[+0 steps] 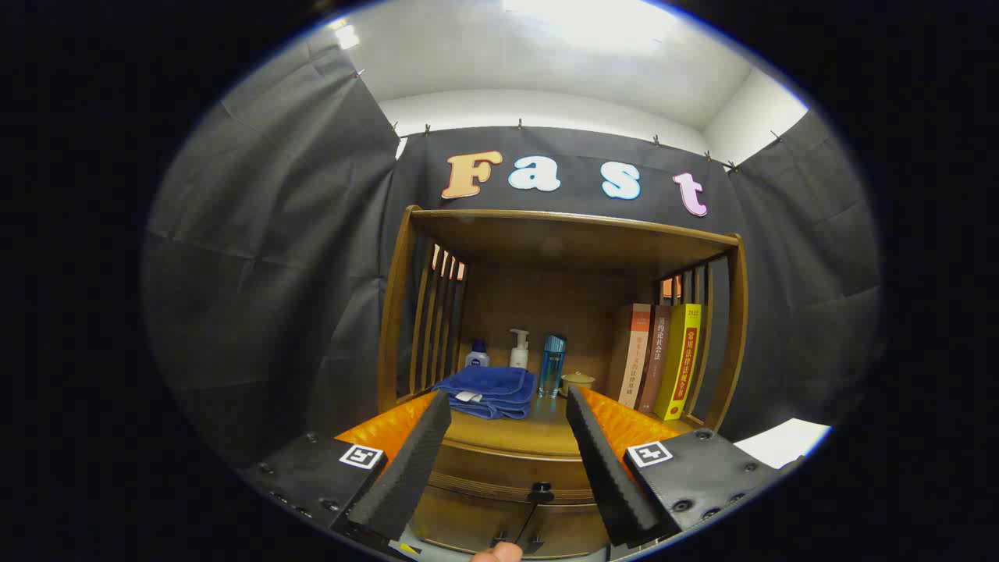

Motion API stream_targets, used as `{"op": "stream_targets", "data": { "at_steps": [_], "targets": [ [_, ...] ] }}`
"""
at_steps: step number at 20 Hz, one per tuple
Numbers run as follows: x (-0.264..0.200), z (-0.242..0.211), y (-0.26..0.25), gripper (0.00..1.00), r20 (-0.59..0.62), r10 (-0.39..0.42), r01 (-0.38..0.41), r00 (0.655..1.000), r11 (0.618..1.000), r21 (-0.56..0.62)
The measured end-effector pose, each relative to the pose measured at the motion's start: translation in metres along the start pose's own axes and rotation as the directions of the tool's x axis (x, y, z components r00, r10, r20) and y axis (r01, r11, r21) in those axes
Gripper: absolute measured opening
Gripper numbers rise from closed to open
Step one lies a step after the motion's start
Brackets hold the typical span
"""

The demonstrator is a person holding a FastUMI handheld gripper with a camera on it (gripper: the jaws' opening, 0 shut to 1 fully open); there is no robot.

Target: Pull open the drawer, take out the items inside it, and place them on the countertop above the cabinet.

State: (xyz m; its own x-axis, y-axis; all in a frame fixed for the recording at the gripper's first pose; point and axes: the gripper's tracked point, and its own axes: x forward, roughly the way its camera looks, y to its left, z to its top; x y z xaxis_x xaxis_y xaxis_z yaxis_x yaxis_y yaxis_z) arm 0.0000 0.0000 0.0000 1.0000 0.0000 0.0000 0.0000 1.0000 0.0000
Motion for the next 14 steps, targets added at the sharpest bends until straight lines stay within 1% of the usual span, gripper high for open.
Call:
{"op": "stream_targets", "data": {
  "at_steps": [14],
  "targets": [
    [-0.0005,-0.0001,0.0039,0.98,0.007,0.010,-0.010,1.000,1.000,0.001]
  ]
}}
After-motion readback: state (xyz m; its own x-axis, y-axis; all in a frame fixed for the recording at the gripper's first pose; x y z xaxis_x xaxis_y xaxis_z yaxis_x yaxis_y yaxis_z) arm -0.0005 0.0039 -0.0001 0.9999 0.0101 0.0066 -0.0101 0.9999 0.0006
